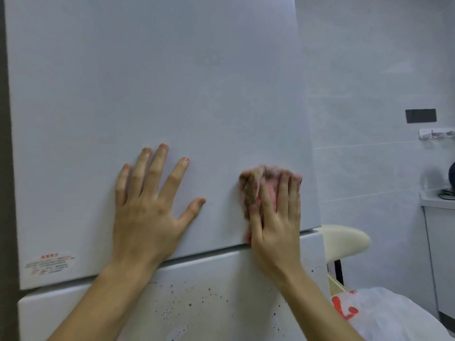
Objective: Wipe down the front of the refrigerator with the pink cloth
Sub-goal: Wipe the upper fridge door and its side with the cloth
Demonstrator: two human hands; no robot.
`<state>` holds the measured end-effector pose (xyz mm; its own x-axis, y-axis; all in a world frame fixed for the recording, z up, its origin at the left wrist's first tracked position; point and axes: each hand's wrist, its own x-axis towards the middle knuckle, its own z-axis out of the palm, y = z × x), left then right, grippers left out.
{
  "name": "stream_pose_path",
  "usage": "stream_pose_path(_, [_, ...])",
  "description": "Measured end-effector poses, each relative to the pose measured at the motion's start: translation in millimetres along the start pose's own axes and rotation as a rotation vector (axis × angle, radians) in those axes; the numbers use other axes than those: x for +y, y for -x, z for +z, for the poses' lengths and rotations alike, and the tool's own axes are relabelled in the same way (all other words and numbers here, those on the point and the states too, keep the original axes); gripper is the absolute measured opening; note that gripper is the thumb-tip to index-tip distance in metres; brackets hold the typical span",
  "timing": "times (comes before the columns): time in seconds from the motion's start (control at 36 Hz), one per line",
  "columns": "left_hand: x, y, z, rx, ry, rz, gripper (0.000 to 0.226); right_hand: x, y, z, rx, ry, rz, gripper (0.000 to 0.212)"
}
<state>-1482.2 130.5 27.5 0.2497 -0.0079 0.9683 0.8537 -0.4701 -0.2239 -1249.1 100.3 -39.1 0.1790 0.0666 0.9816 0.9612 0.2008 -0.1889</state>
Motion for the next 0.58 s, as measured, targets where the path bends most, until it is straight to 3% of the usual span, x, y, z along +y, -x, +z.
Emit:
stream_pose_path(0.08, [-3.4, 5.1, -1.8, -0.001, -0.007, -0.002, 0.075, 0.2, 24.9, 0.6, -0.062, 0.037, -0.052, 0.058])
stream_pose_path(0.19, [-10.9, 14.6, -3.9, 0.012, -0.019, -0.005, 0.073, -1.5, -10.4, -2.3, -0.062, 0.048, -0.084, 0.059])
stream_pose_path(0.42, [-27.9, 24.4, -8.4, 0.014, -0.026, 0.007, 0.072, -37.6, -146.9, -3.3, -0.012, 0.035, 0.134, 0.063])
stream_pose_path(0.58, [-34.4, 31.4, -7.2, 0.029, -0.023, 0.004, 0.073, -48.0, -111.2, 12.4, 0.082, 0.037, 0.089, 0.059])
